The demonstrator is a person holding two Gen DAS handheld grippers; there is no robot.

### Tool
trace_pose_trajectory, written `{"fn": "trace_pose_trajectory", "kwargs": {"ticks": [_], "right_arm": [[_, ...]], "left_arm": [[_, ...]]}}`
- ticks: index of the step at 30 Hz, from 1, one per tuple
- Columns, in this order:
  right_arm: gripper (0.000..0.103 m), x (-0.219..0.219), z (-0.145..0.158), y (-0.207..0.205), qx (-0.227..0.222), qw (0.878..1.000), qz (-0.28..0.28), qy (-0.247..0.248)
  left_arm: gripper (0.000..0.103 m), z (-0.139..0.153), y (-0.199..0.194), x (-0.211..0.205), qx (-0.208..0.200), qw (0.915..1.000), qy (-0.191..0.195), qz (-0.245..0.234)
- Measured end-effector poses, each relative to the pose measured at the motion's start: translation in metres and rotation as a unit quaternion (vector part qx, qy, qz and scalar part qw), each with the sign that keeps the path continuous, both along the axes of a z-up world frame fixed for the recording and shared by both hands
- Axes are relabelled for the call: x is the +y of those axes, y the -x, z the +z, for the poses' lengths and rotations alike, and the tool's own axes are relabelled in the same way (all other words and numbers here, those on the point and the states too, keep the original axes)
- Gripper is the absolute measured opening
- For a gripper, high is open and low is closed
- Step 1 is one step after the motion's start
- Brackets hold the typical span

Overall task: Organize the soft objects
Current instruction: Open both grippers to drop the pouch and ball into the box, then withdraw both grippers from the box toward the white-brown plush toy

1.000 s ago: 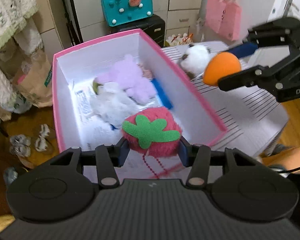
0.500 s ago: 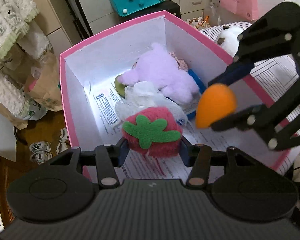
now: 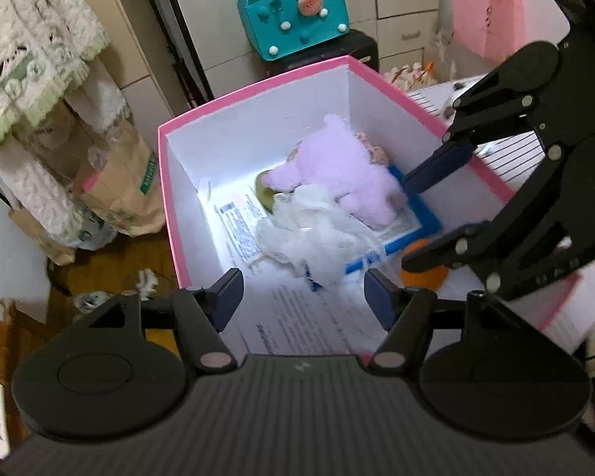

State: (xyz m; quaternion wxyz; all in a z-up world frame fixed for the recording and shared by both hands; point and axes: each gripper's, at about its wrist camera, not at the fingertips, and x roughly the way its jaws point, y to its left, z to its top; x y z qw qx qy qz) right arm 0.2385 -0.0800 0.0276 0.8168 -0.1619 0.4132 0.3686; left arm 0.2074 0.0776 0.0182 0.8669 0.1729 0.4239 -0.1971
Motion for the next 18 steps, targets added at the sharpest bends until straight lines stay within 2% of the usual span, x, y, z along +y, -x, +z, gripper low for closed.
{"fn": "trace_pose_trajectory", "kwargs": {"ticks": [10,18], "right_arm": [[0.061,-0.031,0.030,0.036,0.004,0.998,-0.039,-0.042],[0.063,-0.042,0.051,0.071,-0.012,0.998,-0.043,-0.050]], "left_arm": [[0.070,0.026,0.040,-0.002,-0.005,0.9993,0.022,-0.031],[0.071,0.048,0.067,-0.002,-0.014,0.9993,0.013,-0.033]]}}
